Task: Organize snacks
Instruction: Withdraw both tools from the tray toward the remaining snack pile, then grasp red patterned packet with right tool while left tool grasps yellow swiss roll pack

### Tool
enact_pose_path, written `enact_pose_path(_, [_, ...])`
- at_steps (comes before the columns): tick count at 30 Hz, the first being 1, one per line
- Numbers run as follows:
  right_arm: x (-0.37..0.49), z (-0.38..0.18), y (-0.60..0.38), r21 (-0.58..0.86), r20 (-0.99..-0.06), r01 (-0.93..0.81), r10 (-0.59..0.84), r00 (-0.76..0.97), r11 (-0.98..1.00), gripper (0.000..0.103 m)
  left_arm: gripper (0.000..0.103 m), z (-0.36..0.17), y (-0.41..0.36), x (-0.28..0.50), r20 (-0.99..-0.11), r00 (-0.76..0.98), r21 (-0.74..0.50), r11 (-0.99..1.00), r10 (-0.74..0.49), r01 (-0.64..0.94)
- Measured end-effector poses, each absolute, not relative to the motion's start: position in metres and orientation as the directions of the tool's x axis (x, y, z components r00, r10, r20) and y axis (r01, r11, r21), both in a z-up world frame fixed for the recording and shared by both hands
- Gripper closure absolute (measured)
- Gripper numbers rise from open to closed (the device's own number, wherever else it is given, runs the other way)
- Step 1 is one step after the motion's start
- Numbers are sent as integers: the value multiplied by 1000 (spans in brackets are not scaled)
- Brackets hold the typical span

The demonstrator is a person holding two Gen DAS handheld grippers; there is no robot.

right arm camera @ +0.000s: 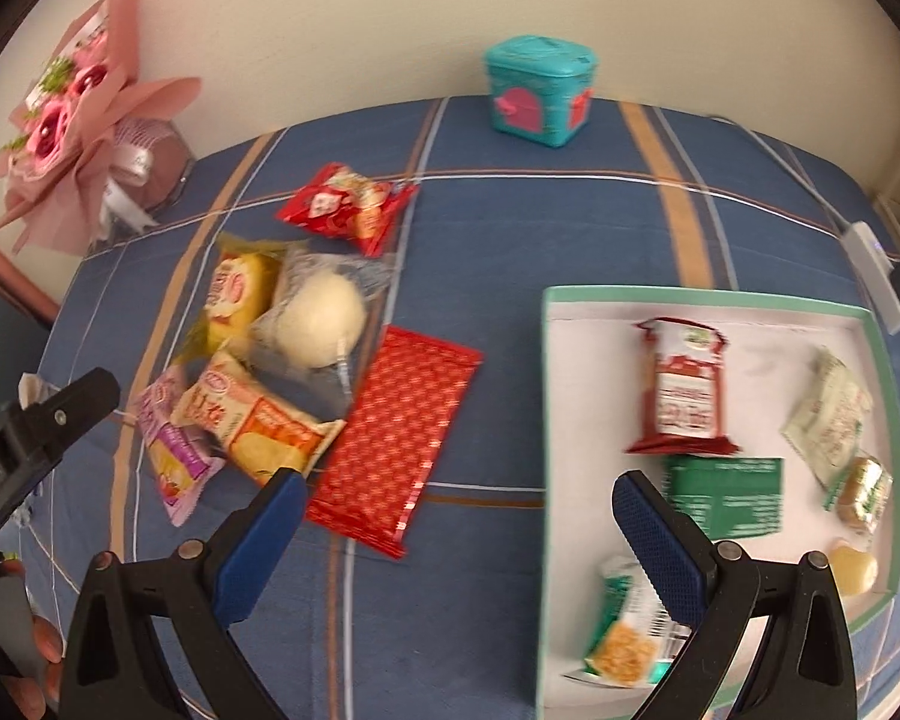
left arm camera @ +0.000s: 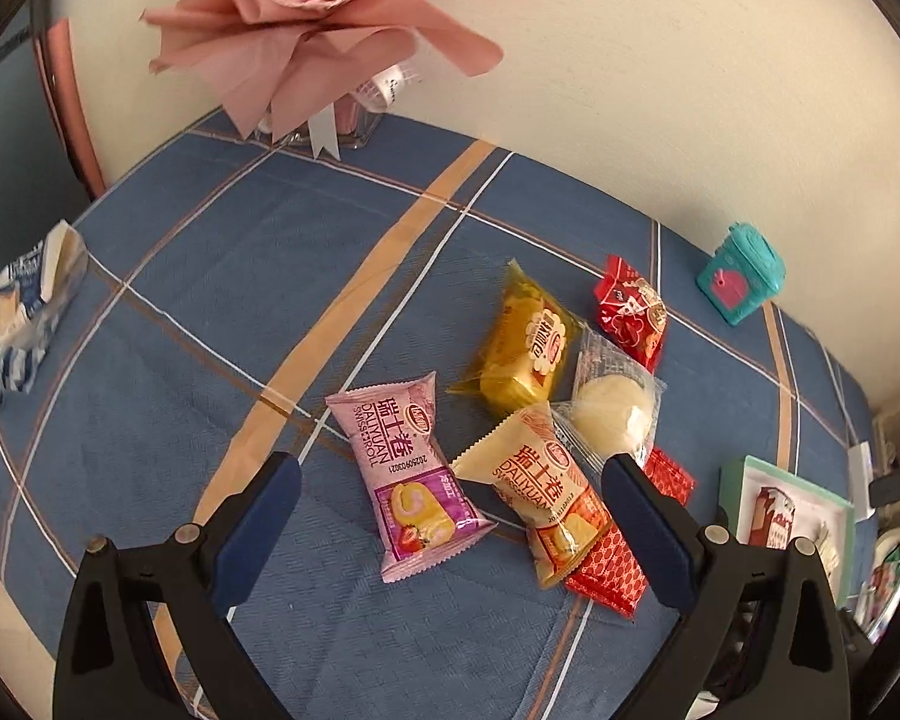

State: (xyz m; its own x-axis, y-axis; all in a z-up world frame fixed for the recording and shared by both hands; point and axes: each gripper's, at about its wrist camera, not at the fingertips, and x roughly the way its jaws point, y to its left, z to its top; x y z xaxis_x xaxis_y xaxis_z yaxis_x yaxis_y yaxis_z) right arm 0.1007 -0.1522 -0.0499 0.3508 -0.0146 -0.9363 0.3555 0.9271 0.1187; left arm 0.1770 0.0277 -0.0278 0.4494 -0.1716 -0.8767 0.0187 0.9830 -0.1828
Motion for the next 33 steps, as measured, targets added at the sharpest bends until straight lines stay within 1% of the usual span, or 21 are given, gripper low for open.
enact_pose_path(6, [116,-66,-137,98,-945,332,-17,326,938,0,3,-44,18,187,-892,396,-236,972,-220,8])
enact_pose_path(11, [127,-78,-129,68,-949,308,-34,314,949,4,9,-60,-2,196,-902,351,-262,965,-253,23])
enact_pose_path(16, [137,-90,-123,53,-953,294,-40,300,954,7,11,-71,-18,204,-906,324,-275,961,-272,38])
enact_pose_path(17, [140,-93,-122,46,-954,288,-44,298,956,8,15,-73,-20,205,-907,320,-274,961,-273,41])
enact_pose_path(19, [144,-97,-121,31,-955,282,-54,291,959,9,19,-77,-24,207,-913,307,-269,962,-270,46])
enact_pose_path(28, [148,-110,-125,32,-958,294,-54,281,955,9,19,-84,-30,208,-924,300,-237,971,-237,37])
enact_pose_path(33, [145,-107,-131,41,-959,294,-44,279,955,15,19,-90,-24,209,-934,288,-216,976,-209,10])
